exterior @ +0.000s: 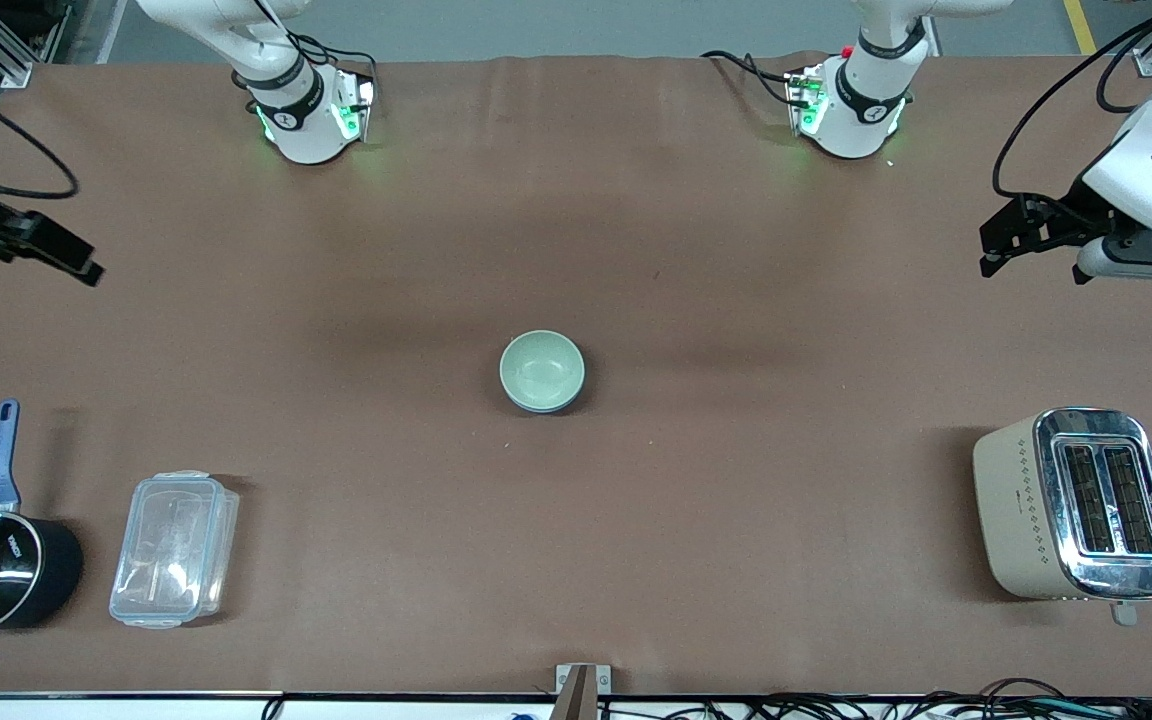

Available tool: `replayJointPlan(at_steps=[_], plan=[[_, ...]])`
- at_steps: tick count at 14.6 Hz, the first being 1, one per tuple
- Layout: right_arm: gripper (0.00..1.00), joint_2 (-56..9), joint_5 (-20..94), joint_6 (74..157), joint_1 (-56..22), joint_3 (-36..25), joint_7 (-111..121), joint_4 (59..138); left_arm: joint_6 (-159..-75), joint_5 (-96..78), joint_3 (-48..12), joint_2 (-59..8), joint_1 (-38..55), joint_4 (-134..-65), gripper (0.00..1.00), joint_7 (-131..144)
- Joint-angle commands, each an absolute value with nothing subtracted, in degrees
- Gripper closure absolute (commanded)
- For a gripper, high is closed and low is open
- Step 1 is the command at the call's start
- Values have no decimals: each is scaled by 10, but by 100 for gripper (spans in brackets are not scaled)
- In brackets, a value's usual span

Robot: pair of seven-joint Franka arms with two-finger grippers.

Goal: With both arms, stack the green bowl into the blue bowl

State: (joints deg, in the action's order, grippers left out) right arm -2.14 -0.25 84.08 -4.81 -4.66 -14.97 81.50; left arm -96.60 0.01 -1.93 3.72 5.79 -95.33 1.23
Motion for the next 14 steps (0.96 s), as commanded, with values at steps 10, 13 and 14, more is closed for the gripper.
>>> replayJointPlan(at_steps=[10, 13, 14], plan=[[0, -35, 11, 818, -22, -47, -58, 799, -899, 7, -19, 39, 57, -911, 0, 9], [0, -35, 12, 817, -19, -47, -59, 800, -881, 25, -20, 39, 59, -900, 0, 8], [0, -35, 12, 817, -18, -47, -59, 800, -881, 25, -20, 39, 59, -898, 0, 8]])
